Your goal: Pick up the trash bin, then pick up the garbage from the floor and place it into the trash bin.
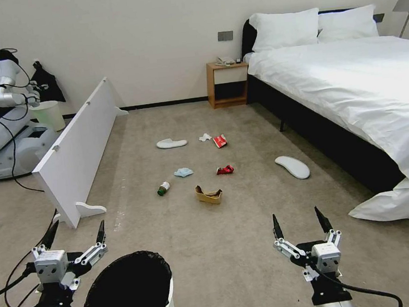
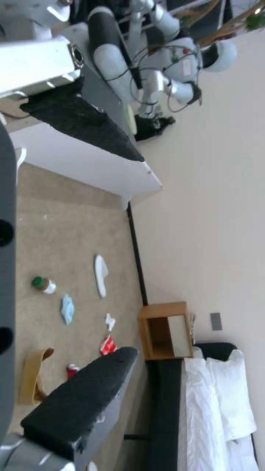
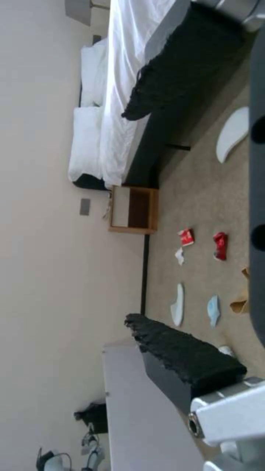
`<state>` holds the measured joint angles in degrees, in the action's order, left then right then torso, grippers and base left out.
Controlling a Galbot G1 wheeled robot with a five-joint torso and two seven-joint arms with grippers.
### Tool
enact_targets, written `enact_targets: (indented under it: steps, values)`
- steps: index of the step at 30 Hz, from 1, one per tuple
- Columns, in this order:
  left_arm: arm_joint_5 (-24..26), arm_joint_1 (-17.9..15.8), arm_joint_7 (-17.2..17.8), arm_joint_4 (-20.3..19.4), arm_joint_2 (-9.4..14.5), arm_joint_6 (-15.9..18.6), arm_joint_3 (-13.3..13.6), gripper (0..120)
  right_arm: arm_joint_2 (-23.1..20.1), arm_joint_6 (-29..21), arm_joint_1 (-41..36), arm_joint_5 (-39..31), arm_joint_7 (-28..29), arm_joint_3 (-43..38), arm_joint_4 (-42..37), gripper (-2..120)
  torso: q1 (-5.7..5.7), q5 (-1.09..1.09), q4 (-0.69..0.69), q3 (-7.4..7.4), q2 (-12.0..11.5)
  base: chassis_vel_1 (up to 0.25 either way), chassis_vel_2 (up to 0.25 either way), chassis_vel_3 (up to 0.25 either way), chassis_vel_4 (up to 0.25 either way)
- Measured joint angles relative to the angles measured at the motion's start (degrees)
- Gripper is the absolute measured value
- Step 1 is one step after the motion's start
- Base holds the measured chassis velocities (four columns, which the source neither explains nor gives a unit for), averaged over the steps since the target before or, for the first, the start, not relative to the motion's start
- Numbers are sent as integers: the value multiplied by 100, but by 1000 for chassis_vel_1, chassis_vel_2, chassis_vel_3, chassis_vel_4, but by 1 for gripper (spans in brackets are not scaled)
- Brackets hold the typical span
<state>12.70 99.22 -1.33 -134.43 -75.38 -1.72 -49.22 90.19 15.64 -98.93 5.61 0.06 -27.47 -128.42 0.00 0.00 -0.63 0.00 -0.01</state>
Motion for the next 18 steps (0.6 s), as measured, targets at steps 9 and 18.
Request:
enact_targets:
  steps: [9, 18]
  values:
    - [-20, 32, 7, 40, 9, -161, -81, 100, 19, 21, -31, 227, 68, -38, -3, 100, 0, 0, 0, 0, 0, 0, 0, 0, 0]
    - [112, 194, 198, -36, 57, 186, -76, 100, 49, 53, -132, 558, -54, -84, -70, 100, 0, 0, 0, 0, 0, 0, 0, 0, 0]
